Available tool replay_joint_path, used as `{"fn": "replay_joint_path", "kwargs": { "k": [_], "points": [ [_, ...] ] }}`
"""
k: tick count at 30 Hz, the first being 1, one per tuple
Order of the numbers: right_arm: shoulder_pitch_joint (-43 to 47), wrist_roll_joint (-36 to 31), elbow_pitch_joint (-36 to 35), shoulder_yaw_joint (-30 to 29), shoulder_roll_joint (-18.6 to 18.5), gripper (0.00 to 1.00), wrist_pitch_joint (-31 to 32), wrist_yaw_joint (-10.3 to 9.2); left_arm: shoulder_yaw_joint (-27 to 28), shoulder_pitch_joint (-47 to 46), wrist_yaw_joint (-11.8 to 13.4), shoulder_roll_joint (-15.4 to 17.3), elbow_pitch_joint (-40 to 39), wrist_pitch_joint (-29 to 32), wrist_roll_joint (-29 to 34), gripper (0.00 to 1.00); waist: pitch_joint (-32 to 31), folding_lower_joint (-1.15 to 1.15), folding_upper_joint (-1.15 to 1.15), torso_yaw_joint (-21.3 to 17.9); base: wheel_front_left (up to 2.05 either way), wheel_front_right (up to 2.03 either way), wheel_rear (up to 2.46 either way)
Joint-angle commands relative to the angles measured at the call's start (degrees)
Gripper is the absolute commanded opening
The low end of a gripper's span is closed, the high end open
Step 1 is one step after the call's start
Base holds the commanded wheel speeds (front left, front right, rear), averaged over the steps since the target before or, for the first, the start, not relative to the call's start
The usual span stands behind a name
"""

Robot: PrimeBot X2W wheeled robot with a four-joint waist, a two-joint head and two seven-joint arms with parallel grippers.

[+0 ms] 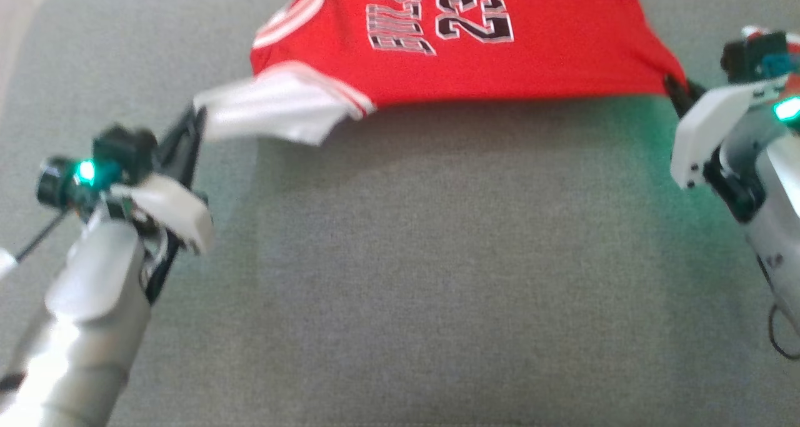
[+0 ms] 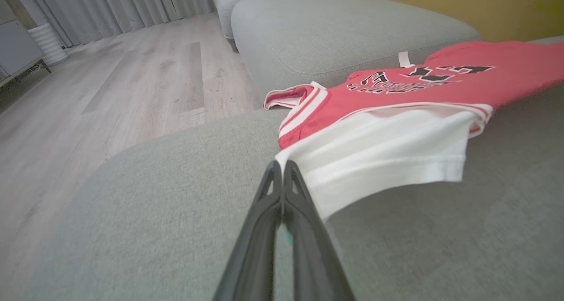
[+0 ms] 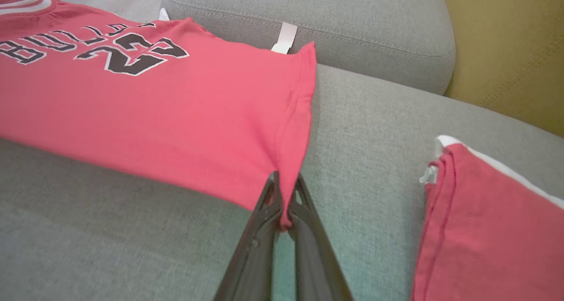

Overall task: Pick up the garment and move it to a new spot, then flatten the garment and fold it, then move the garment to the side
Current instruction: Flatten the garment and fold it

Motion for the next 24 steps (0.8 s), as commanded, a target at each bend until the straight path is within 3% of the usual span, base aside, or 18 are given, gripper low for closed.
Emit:
{"fn": "replay_joint_path", "kwargs": {
  "k": [1, 14, 20, 24],
  "points": [
    [0.2, 0.9, -1.7, 0.6, -2.1, 0.00, 0.3, 0.37, 1.9, -1.8, 0.2, 3.9, -2.0, 0.2, -0.9, 0.00, -2.0, 0.02, 0.00, 0.6, 0.00, 0.00, 0.00],
    [13.2, 21.3, -16.0, 11.1, -11.8, 0.00, 15.6, 0.37, -4.7, 12.8, 0.3, 12.6, -21.9, 14.6, -8.3, 0.00, -10.8, 0.02, 0.00, 1.8, 0.00, 0.00, 0.00],
    [17.5, 26.9, -21.3, 12.4, -14.5, 0.00, 19.6, 0.37, -5.4, 20.9, 0.5, 17.4, -32.0, 24.0, -13.7, 0.00, -12.9, 0.02, 0.00, 1.3, 0.00, 0.00, 0.00],
    [19.7, 29.1, -24.2, 12.7, -16.1, 0.00, 21.8, 0.37, -5.4, 24.1, 2.2, 19.9, -39.4, 28.1, -15.3, 0.00, -13.3, 0.02, 0.00, 1.2, 0.00, 0.00, 0.00]
  ]
}}
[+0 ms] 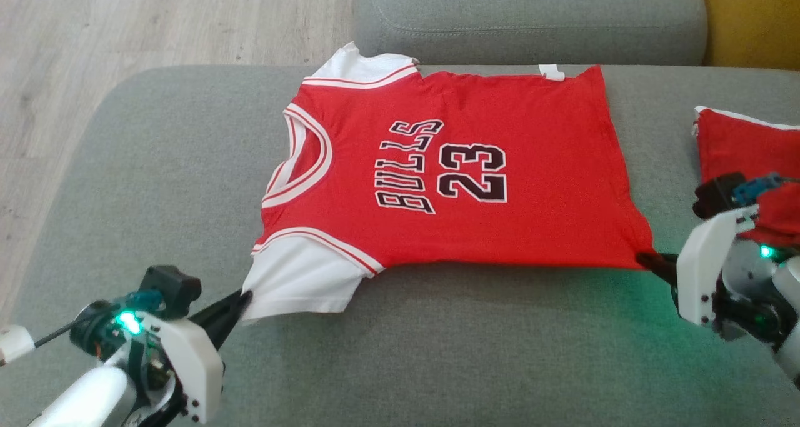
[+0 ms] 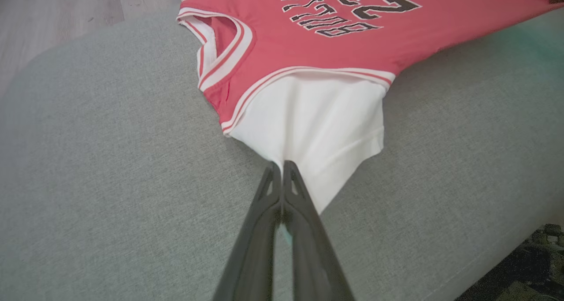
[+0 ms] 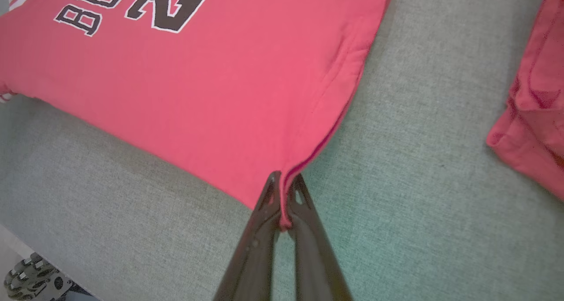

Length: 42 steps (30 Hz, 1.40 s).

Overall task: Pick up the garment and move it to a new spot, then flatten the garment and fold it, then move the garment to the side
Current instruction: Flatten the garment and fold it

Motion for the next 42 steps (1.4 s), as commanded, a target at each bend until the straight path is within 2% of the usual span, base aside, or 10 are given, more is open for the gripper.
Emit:
{"fn": "replay_joint_path", "kwargs": {
  "k": [1, 8, 19, 29, 42],
  "points": [
    [0.5, 0.5, -2.2, -0.2, -2.8, 0.00, 0.3, 0.37, 3.0, -2.6, 1.2, 3.3, -4.0, 1.0, -0.4, 0.00, 0.1, 0.01, 0.00, -0.1, 0.00, 0.00, 0.00],
    [-0.3, -0.3, -4.2, -1.6, -3.2, 0.00, 0.3, 0.37, 3.1, -4.6, 2.8, 3.9, -7.7, 2.8, 0.9, 0.00, 2.0, 0.01, 0.00, -0.5, 0.00, 0.00, 0.00],
    [-4.5, -1.7, -3.7, -5.0, -0.3, 0.00, -2.6, 0.37, 2.9, -15.2, 1.5, 1.5, -2.5, 4.3, 2.6, 0.00, 6.3, 0.01, 0.00, -1.4, 0.00, 0.00, 0.00],
    [-10.5, -3.3, 0.3, -7.1, 3.8, 0.00, -5.1, 0.37, 1.5, -27.2, -0.3, -1.0, 8.4, 4.1, 4.7, 0.00, 10.8, 0.01, 0.00, -2.5, 0.00, 0.00, 0.00],
    [-18.0, -5.8, 7.1, -4.1, 9.2, 0.00, -7.9, 0.37, -3.7, -39.1, -1.2, -6.3, 24.8, 0.3, 6.7, 0.00, 14.8, 0.01, 0.00, -4.7, 0.00, 0.00, 0.00]
  ]
}}
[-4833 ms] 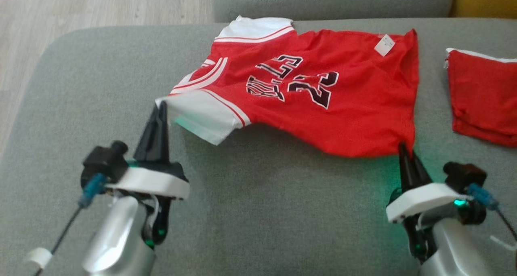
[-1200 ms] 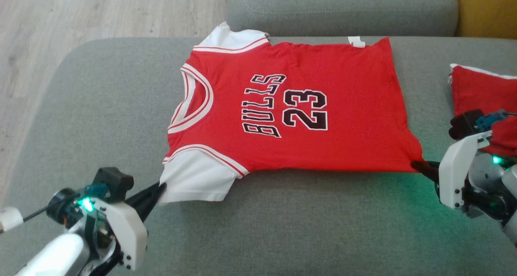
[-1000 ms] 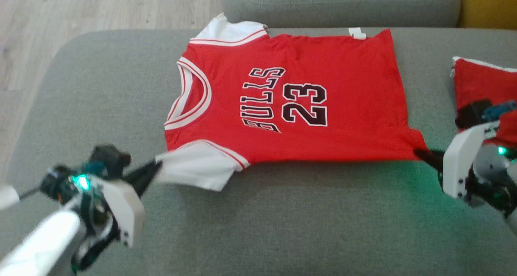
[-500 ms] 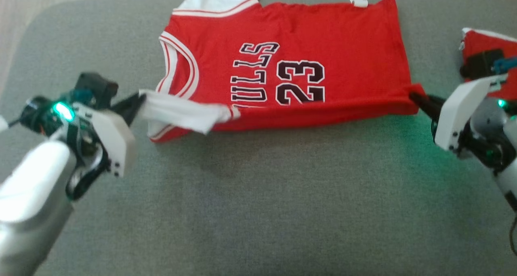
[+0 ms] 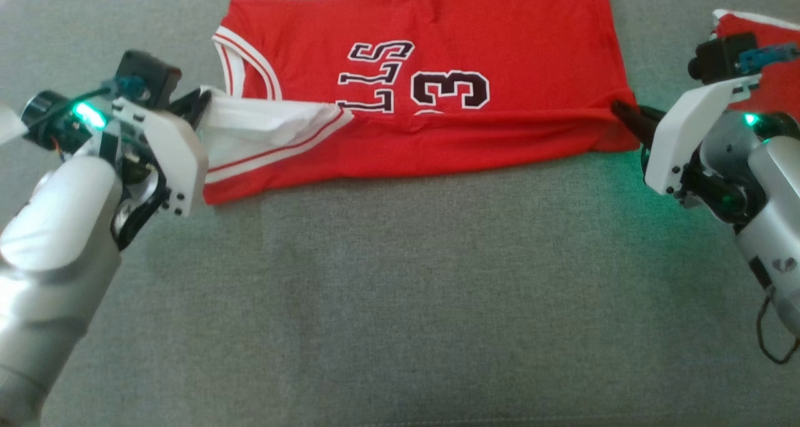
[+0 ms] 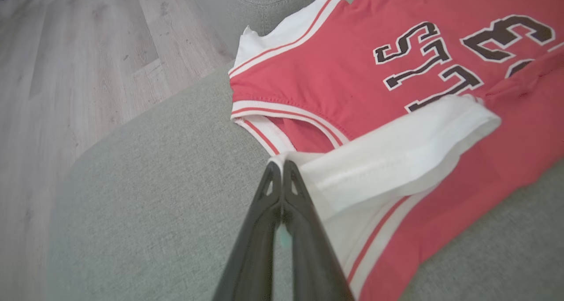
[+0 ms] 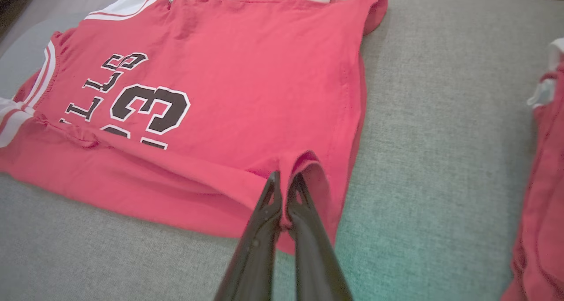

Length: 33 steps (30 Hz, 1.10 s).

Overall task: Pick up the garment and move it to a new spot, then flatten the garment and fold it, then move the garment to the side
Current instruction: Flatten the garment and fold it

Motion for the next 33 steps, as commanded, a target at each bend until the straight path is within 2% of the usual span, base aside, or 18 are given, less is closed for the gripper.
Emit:
{"fn": "replay_joint_path", "kwargs": {
  "k": [1, 2, 3, 4, 10, 13, 15, 18, 21, 24, 28, 30, 33],
  "points": [
    [-1.7, -0.9, -0.5, 0.1, -0.3, 0.00, -1.2, 0.37, 1.9, -4.2, -0.2, 1.7, -0.1, -1.2, 0.7, 0.00, 0.5, 0.00, 0.00, -0.3, 0.00, 0.00, 0.00],
    [-2.1, -1.5, -0.2, 0.4, -0.2, 0.00, -2.1, 0.37, 1.9, -4.9, -0.2, 1.3, 0.8, -2.4, 0.9, 0.32, 0.7, 0.00, 0.00, -0.3, 0.00, 0.00, 0.00],
    [-2.6, -2.2, 0.4, 0.2, -0.1, 0.83, -3.7, 0.37, 2.0, -5.6, 0.4, 0.9, 1.7, -4.0, 1.7, 0.76, 0.9, 0.00, 0.00, -0.3, 0.00, 0.00, 0.00],
    [-3.0, -2.2, 1.1, -0.4, 0.3, 1.00, -5.2, 0.37, 2.0, -6.3, 1.2, 0.5, 2.6, -6.2, 2.6, 1.00, 1.1, 0.00, 0.00, -0.3, 0.00, 0.00, 0.00],
    [-4.9, -2.2, 3.5, -4.2, 2.7, 1.00, -16.6, 0.37, 4.7, -8.9, 7.0, -3.2, 7.6, -22.4, 4.7, 1.00, 0.9, 0.00, 0.00, -0.3, 0.00, 0.00, 0.00],
    [-4.6, -1.7, 4.5, -6.9, 4.1, 1.00, -23.8, 0.37, 6.5, -8.8, 9.1, -5.3, 9.6, -29.4, 4.0, 1.00, -0.5, 0.00, 0.00, 0.0, 0.00, 0.00, 0.00],
    [-4.0, -1.4, 4.8, -8.8, 5.2, 1.00, -28.7, 0.37, 7.2, -8.3, 10.0, -6.4, 10.1, -32.0, 3.8, 1.00, -1.5, 0.00, 0.00, 0.2, 0.00, 0.00, 0.00],
    [-2.6, -2.2, 4.8, -11.2, 6.8, 1.00, -35.5, 0.37, 8.3, -6.3, 11.4, -8.0, 9.0, -33.8, 3.6, 1.00, -3.3, 0.00, 0.00, 0.8, 0.00, 0.00, 0.00],
    [-1.5, -5.2, 4.3, -12.6, 7.4, 1.00, -38.1, 0.37, 9.5, -4.1, 12.5, -9.0, 7.2, -34.2, 3.3, 1.00, -4.4, 0.00, 0.00, 1.1, 0.00, 0.00, 0.00],
    [2.9, -11.8, -0.6, -21.3, 11.0, 1.00, -39.2, 0.37, 12.8, 2.5, 15.3, -10.1, -1.8, -34.3, 5.3, 1.00, -5.9, 0.00, 0.00, 1.7, 0.00, 0.00, 0.00],
    [12.9, -24.4, -9.3, -32.0, 16.9, 1.00, -39.2, 0.37, 18.0, 11.5, 18.8, -12.8, -12.3, -34.3, 8.0, 1.00, -6.8, 0.00, 0.00, 2.8, 0.00, 0.00, 0.00],
    [18.5, -28.9, -13.7, -36.5, 20.6, 1.00, -39.2, 0.37, 19.8, 16.3, 19.5, -14.3, -15.7, -34.3, 9.4, 1.00, -7.1, 0.00, 0.00, 3.4, 0.00, 0.00, 0.00],
    [26.2, -33.4, -19.5, -39.6, 23.7, 1.00, -39.2, 0.37, 21.2, 22.5, 19.2, -16.2, -17.9, -34.3, 11.0, 1.00, -7.4, 0.00, 0.00, 4.1, 0.00, 0.00, 0.00]
  ]
}}
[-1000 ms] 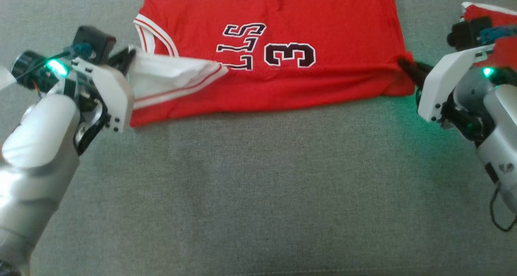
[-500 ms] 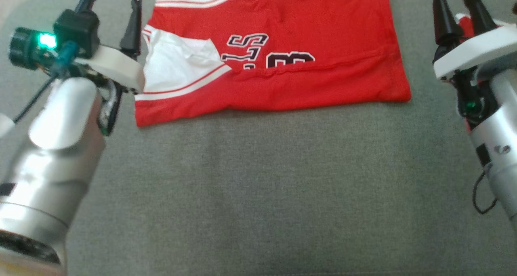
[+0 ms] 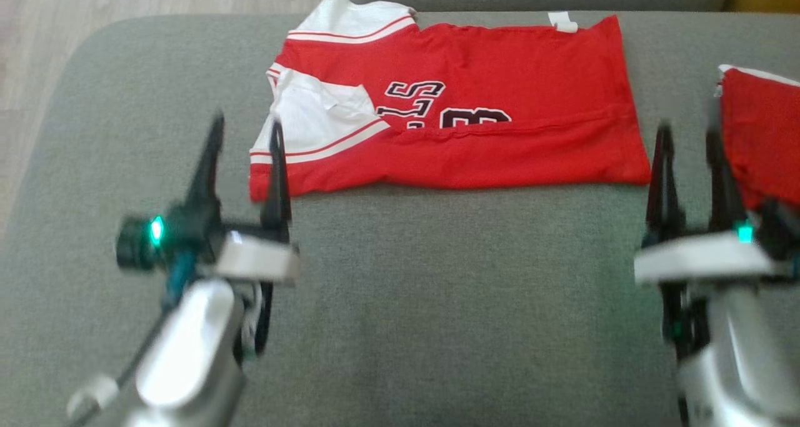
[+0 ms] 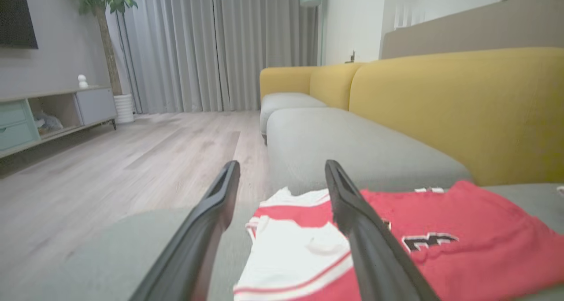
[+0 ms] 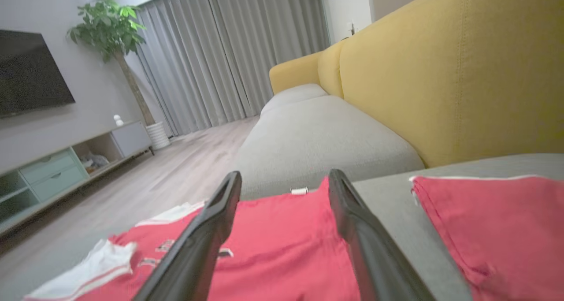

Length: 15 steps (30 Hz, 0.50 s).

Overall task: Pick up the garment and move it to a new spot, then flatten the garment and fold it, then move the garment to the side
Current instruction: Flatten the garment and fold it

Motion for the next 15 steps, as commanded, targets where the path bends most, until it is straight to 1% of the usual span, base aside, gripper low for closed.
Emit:
{"fn": "replay_joint_path", "kwargs": {
  "k": [1, 3, 5, 9, 12, 15],
  "points": [
    [1.3, -1.8, -4.5, 0.5, 0.3, 1.00, -0.3, 0.39, 3.0, 0.5, -0.1, 0.5, -2.4, -0.3, 1.2, 1.00, -0.2, 0.01, 0.00, 0.4, 0.00, 0.00, 0.00],
    [5.1, -2.9, -6.8, 0.8, 0.8, 1.00, -0.3, 0.39, 4.1, 3.5, -0.3, -0.2, -2.7, -0.3, 2.2, 1.00, -0.1, 0.01, 0.00, 0.4, 0.00, 0.00, 0.00],
    [7.2, -1.9, -8.3, 1.4, 0.9, 1.00, -0.3, 0.39, 5.6, 5.5, -0.7, -0.8, -2.5, -0.3, 2.7, 1.00, 0.4, 0.01, 0.00, 0.1, 0.00, 0.00, 0.00],
    [7.9, -0.1, -9.7, 2.8, 1.0, 1.00, -0.3, 0.39, 7.2, 5.7, -2.5, -1.0, -0.9, -0.3, 4.2, 1.00, 1.6, 0.01, 0.00, -0.8, 0.00, 0.00, 0.00],
    [7.0, -0.1, -9.9, 4.0, 1.0, 1.00, -0.3, 0.39, 7.3, 3.7, -3.7, -0.8, 3.4, -0.3, 4.8, 1.00, 2.7, 0.01, 0.00, -1.9, 0.00, 0.00, 0.00],
    [5.8, 0.2, -10.1, 5.1, 1.0, 1.00, -0.3, 0.39, 7.9, 0.8, -3.7, -0.5, 9.6, 0.9, 4.4, 1.00, 4.1, 0.01, 0.00, -3.2, 0.00, 0.00, 0.00]
  ]
}}
